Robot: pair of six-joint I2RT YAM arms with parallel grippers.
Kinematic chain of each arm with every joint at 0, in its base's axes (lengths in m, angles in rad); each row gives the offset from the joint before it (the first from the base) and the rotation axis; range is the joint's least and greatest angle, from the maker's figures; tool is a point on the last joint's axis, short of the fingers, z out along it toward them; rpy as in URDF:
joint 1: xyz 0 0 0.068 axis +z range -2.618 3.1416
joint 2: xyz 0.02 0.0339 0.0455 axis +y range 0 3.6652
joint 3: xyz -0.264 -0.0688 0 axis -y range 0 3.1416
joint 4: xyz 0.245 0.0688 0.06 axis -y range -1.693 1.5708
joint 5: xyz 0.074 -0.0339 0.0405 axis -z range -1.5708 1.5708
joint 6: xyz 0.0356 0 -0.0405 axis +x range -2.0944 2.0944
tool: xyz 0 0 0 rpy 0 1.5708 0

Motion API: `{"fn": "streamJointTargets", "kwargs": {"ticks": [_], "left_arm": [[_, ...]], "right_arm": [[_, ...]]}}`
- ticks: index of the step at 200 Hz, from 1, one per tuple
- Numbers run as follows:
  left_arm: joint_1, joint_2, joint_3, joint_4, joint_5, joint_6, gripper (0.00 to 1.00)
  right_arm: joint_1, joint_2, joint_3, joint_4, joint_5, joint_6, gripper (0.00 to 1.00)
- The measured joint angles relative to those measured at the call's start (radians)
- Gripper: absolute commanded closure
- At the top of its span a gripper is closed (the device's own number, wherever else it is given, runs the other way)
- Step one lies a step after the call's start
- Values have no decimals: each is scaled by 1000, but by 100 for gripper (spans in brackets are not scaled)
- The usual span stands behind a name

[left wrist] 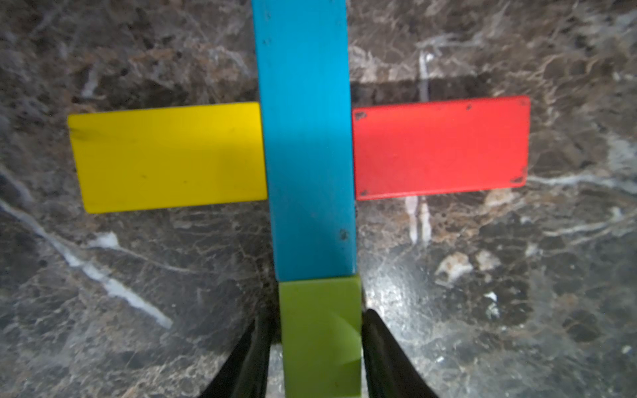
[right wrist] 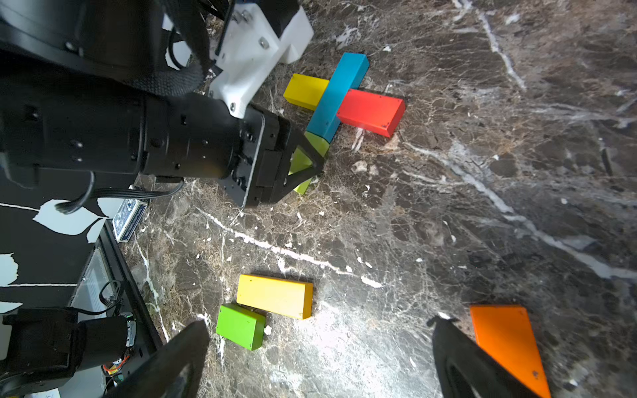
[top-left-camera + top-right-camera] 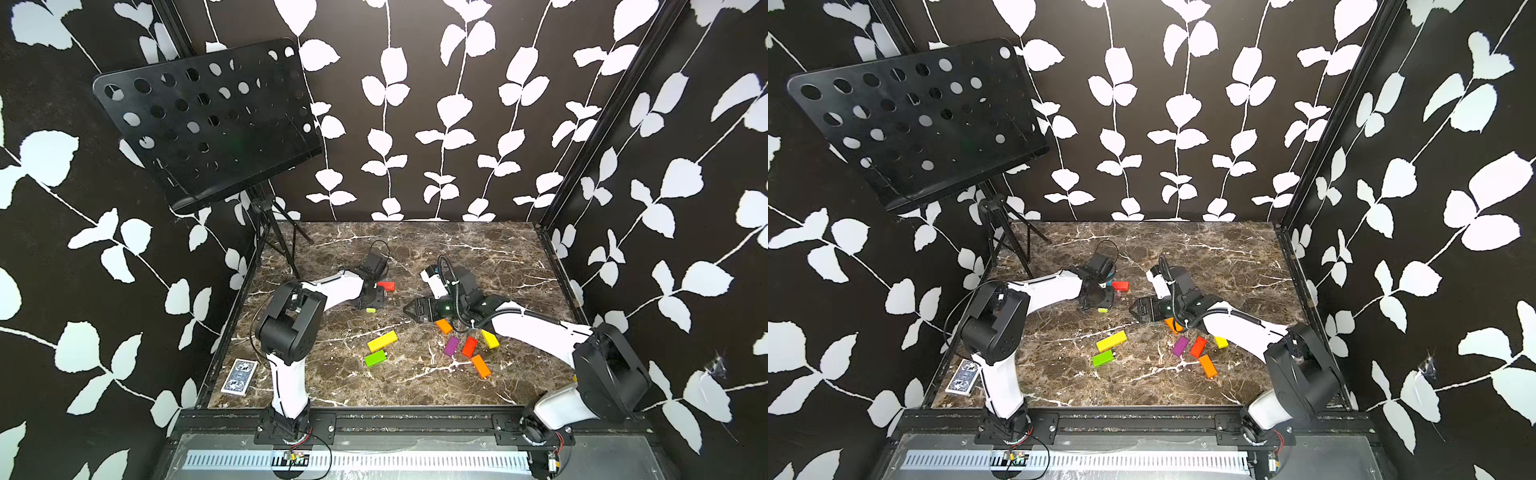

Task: Assemble the letter t with building blocks
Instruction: Assemble the building block at the center of the board.

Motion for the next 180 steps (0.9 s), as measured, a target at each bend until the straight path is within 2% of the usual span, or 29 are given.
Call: {"fn": "streamJointTargets", "kwargs": {"ticks": [137, 180], "left_arm": [[3, -2, -3, 2, 2, 0, 57], [3, -2, -3, 4, 5, 4, 50]], "right_arm": [[0, 0, 0, 5, -4, 0, 1], [0, 0, 0, 6, -4, 0, 1]]}}
